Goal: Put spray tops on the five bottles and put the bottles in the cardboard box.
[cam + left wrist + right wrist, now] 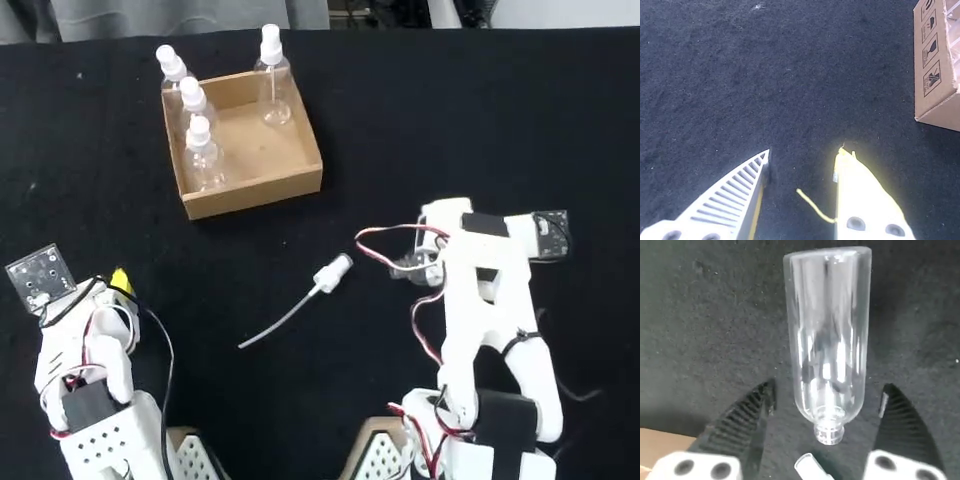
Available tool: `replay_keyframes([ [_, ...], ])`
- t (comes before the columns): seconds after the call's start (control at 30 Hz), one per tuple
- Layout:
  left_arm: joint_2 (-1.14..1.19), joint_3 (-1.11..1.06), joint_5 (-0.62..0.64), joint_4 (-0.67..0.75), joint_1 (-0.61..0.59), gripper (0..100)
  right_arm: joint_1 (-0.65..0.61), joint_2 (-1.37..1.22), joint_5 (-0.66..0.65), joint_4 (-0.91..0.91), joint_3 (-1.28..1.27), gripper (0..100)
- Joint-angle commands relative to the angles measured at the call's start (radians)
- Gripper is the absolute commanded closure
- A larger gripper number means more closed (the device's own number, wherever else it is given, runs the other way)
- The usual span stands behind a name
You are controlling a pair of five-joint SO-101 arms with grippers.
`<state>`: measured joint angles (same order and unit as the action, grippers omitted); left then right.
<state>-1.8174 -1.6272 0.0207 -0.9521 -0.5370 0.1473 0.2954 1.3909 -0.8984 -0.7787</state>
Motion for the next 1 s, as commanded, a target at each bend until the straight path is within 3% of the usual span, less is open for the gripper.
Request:
replay_keyframes([
  [0.0,-0.008,0.004,0.000,-0.005,-0.015,81,-0.023,0.008,0.021,-0.023,0.030,69.8],
  [0.37,-0.008,0.004,-0.002,-0.005,-0.015,81,-0.026,0.001,0.023,-0.506,0.427,70.1],
  [0.77,-0.008,0.004,-0.002,-0.005,-0.015,81,-0.020,-0.001,-0.367,-0.649,0.579,70.1],
  [0.97,-0.006,0.004,-0.002,-0.005,-0.015,81,-0.018,-0.001,-0.686,-0.649,0.541,70.1],
])
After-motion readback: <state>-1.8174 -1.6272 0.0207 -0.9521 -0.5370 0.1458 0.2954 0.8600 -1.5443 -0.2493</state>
